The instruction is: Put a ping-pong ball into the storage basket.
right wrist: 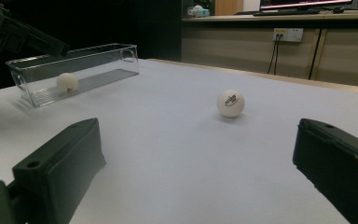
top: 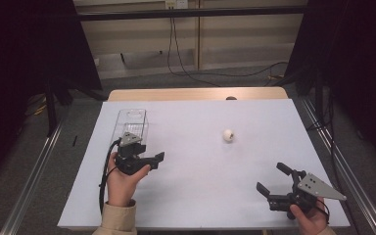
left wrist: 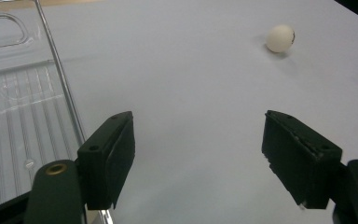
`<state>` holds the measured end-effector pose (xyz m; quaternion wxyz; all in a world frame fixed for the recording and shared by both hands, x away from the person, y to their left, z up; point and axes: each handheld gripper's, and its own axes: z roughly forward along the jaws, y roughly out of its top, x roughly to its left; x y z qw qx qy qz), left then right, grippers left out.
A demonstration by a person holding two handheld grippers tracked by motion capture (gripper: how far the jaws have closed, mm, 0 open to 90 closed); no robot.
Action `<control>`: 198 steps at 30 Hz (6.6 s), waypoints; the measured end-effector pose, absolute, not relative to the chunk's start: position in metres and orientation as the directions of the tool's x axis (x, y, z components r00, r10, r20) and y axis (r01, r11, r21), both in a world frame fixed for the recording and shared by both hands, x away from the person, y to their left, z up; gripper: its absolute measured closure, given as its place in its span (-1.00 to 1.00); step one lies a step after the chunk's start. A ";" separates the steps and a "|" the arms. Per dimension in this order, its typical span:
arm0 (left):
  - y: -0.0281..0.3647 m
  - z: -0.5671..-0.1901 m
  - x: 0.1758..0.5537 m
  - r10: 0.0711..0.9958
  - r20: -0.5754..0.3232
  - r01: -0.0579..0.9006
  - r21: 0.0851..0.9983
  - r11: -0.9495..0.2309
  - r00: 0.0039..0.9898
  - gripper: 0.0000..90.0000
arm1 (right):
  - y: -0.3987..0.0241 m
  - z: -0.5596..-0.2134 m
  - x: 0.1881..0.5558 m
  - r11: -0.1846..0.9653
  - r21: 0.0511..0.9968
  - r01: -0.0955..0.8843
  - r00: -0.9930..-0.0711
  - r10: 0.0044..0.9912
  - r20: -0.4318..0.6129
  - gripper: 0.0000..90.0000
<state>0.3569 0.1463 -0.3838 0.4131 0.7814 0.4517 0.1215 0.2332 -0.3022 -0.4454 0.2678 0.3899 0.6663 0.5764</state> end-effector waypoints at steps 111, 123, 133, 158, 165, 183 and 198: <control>0.015 -0.426 0.374 0.667 -0.171 0.486 0.813 -0.321 0.725 -0.84 | -0.302 -0.446 0.235 0.044 0.975 0.216 -0.558 0.825 0.086 -0.98; 0.008 -0.424 0.376 0.667 -0.168 0.479 0.819 -0.315 0.726 -0.84 | -0.303 -0.446 0.234 0.046 0.975 0.216 -0.555 0.827 0.084 -0.98; 0.004 -0.423 0.381 0.663 -0.164 0.474 0.821 -0.319 0.730 -0.84 | -0.301 -0.445 0.235 0.051 0.975 0.216 -0.553 0.830 0.079 -0.98; -0.010 -0.431 0.391 0.667 -0.183 0.488 0.818 -0.304 0.722 -0.82 | -0.306 -0.446 0.232 0.056 0.975 0.214 -0.547 0.834 0.073 -0.98; -0.015 -0.431 0.392 0.665 -0.180 0.486 0.818 -0.308 0.724 -0.82 | -0.308 -0.445 0.231 0.050 0.975 0.215 -0.544 0.835 0.077 -0.98; -0.019 -0.431 0.396 0.671 -0.182 0.490 0.817 -0.303 0.718 -0.83 | -0.306 -0.445 0.231 0.057 0.975 0.215 -0.551 0.831 0.073 -0.98; -0.030 -0.433 0.401 0.675 -0.186 0.494 0.817 -0.298 0.714 -0.83 | -0.308 -0.445 0.230 0.049 0.976 0.213 -0.544 0.835 0.077 -0.98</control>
